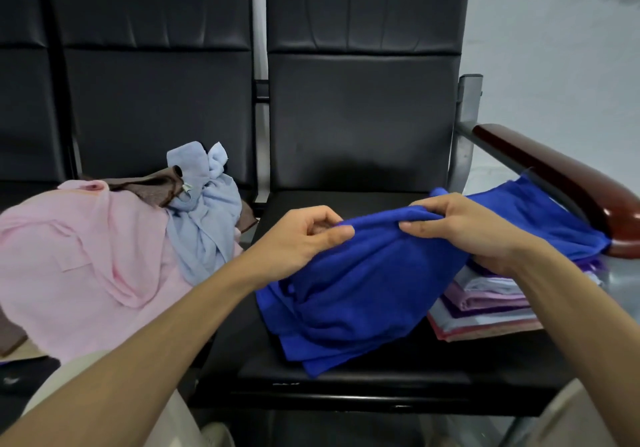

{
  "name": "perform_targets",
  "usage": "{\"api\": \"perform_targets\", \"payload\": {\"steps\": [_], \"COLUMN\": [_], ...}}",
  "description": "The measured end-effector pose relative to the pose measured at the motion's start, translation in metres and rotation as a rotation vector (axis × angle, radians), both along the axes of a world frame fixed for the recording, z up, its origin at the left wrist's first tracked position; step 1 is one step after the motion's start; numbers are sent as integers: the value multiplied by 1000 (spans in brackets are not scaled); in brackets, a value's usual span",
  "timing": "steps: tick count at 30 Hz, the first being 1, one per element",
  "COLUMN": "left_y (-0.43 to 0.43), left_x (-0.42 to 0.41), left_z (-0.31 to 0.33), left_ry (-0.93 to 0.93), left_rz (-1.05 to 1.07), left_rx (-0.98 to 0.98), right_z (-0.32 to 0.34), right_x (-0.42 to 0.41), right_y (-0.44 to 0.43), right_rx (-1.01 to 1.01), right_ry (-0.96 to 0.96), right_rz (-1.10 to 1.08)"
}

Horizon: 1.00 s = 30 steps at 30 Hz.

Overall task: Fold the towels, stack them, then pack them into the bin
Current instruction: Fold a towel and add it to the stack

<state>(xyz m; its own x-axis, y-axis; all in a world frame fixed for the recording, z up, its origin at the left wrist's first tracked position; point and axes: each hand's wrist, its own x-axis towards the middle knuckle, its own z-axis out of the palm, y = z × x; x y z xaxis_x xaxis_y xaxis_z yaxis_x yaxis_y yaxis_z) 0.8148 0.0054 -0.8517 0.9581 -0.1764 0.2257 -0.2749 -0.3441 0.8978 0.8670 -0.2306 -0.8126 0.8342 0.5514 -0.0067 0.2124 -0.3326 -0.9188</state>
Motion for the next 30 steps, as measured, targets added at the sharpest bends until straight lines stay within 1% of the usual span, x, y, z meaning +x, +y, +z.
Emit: {"api": "perform_targets", "payload": {"steps": [2, 4, 6, 7, 9, 10, 12, 14, 16, 19, 21, 22, 23, 24, 26, 28, 30], "left_y": [7, 18, 32, 42, 62, 71, 83, 86, 82, 75, 71, 68, 66, 64, 57, 49, 43], "left_x": [-1, -2, -2, -2, -2, -3, -7, -10, -6, 7, 18, 24, 31, 37, 44, 42, 37], "left_z": [2, 2, 0, -2, -2, 1, 6, 10, 11, 9, 7, 5, 3, 3, 14, 31, 44], "left_ry": [89, 132, 151, 163, 200, 202, 165, 114, 100, 163, 215, 203, 155, 77, -114, -311, -437], "left_rz": [-70, -119, -126, -96, 1, 62, 201, 334, 438, 553, 613, 643, 681, 720, 762, 698, 604], "left_rx": [152, 385, 616, 700, 770, 758, 625, 416, 185, -198, -347, -390, -402, -393, -416, -534, -663], "right_z": [2, 4, 7, 8, 7, 7, 5, 2, -4, -10, -13, -16, -19, -22, -23, -15, -6], "right_x": [1, 1, 1, 1, 3, 5, 6, 7, 9, 15, 23, 28, 35, 41, 51, 50, 40], "right_y": [-2, -3, -5, -6, -10, -11, -10, -5, 2, 17, 29, 35, 41, 47, 52, 53, 51], "right_rx": [18, 68, 130, 151, 146, 117, 73, 72, 79, 116, 183, 208, 221, 221, 206, 231, 329], "right_ry": [-21, -2, 26, 34, 25, 11, -9, -9, 3, 83, 153, 142, 78, -35, -316, -562, -744], "right_rz": [-35, -84, -137, -167, -227, -240, -237, -225, -216, -192, -200, -226, -268, -326, -467, -564, -584]}}
